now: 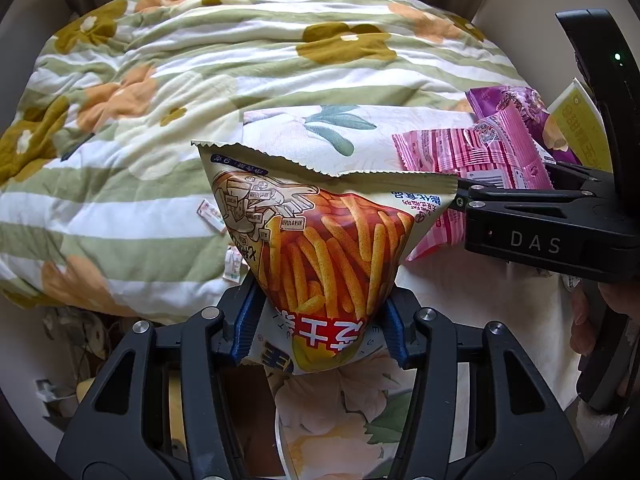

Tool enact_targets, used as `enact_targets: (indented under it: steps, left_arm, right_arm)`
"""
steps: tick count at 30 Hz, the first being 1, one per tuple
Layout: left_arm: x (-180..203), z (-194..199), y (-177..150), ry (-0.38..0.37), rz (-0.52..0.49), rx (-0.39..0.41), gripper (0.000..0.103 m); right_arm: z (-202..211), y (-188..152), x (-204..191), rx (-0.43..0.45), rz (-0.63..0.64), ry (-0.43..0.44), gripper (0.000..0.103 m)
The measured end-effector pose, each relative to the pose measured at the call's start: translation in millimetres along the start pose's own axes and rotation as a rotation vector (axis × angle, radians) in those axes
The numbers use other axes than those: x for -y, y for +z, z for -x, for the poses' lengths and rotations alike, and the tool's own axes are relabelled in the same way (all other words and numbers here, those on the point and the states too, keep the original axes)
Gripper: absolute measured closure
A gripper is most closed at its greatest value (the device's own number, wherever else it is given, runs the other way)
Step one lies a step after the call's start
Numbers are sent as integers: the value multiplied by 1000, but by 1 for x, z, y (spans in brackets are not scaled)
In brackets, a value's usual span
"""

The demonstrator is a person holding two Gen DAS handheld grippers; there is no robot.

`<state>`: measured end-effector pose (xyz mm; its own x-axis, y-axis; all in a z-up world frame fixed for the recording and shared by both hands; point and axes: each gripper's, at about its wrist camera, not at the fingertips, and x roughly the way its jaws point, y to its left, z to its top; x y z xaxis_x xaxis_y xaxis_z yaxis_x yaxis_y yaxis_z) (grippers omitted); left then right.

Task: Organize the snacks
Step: 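Grasp the orange fries bag with the left tool while the right tool grasps the pink striped bag, then lower both held bags into the cardboard box and open both tools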

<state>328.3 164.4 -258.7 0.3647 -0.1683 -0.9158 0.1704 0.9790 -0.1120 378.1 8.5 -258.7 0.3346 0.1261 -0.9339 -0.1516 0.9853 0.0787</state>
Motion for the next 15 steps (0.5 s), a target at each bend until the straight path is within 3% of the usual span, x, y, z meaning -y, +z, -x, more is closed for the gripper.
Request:
enact_targets:
  steps: [4, 15]
  left_arm:
    - [0, 4, -1, -2, 11, 6, 56]
    - [6, 48, 3, 14, 42, 84, 56]
  right_arm:
    - [2, 0, -3, 0, 24, -7, 35]
    - [41, -2, -1, 79, 49, 43, 36]
